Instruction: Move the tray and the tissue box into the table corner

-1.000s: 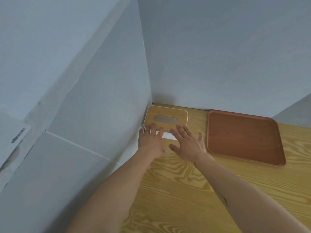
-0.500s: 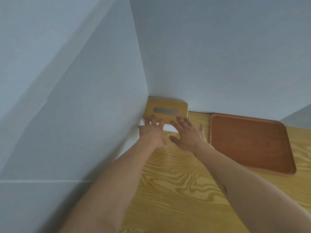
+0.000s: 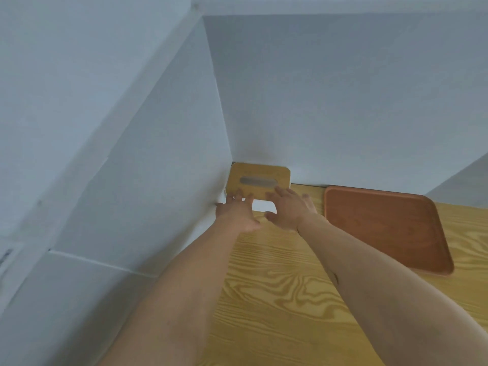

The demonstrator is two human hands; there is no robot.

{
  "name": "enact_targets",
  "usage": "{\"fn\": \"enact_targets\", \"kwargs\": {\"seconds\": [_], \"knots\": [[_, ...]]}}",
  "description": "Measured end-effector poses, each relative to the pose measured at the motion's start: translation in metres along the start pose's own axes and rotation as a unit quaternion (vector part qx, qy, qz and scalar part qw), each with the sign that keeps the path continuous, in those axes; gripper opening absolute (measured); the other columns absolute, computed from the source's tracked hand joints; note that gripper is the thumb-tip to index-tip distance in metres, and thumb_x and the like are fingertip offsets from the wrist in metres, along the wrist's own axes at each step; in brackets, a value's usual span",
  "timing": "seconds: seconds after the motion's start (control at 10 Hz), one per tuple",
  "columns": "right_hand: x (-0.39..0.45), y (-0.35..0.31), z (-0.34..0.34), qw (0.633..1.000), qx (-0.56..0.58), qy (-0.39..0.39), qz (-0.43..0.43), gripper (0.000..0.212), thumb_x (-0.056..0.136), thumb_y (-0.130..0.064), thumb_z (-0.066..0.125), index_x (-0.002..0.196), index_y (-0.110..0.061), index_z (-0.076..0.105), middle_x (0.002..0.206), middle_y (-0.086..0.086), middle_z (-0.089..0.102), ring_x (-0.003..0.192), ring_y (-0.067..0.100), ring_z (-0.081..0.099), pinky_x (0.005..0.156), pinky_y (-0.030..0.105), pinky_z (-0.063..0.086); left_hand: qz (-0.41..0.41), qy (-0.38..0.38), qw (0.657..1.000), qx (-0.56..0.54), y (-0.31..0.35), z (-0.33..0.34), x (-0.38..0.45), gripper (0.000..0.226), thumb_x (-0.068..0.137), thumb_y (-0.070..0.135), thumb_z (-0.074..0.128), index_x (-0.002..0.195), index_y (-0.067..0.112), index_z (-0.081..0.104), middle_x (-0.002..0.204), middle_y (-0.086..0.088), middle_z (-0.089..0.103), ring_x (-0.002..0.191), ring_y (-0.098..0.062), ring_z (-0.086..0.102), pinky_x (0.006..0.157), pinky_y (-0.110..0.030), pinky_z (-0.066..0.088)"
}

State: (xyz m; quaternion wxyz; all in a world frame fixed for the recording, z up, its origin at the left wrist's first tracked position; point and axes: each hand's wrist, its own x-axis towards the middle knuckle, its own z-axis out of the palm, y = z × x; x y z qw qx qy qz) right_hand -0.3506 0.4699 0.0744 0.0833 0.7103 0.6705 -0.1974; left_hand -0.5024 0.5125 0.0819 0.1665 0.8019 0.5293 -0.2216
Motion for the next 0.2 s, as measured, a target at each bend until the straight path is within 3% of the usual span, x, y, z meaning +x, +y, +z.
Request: {"fn": "enact_targets", "kwargs": {"seconds": [0.1,0.2], "knots": [[-0.021,-0.001,-0.008,0.999,-0.002,0.032,-0.003,0.055,0.097,-0.048,0.046,0.148,-0.031,0.038,0.155,0.0,0.039,0.138,0.026,0.039,0.105,0.05,0.036,0.008,0.051,0.998,-0.02,0.005,-0.005,-0.013,0.072,0.087,0.053,0.054,0.15,0.027,0.03,0.158,-0.003,0.03,0.143,-0.027,0.028,0.102,-0.045,0.038],[-0.054,0.006,-0.012,1.0,-0.004,0.006,0.026,0.048,0.097,-0.047,0.045,0.143,-0.031,0.047,0.14,0.001,0.056,0.129,0.026,0.049,0.1,0.044,0.04,0.01,0.051,0.996,-0.071,0.01,-0.007,-0.03,0.061,0.083,0.058,0.051,0.136,0.027,0.051,0.133,0.006,0.058,0.122,-0.019,0.053,0.088,-0.034,0.043]]}}
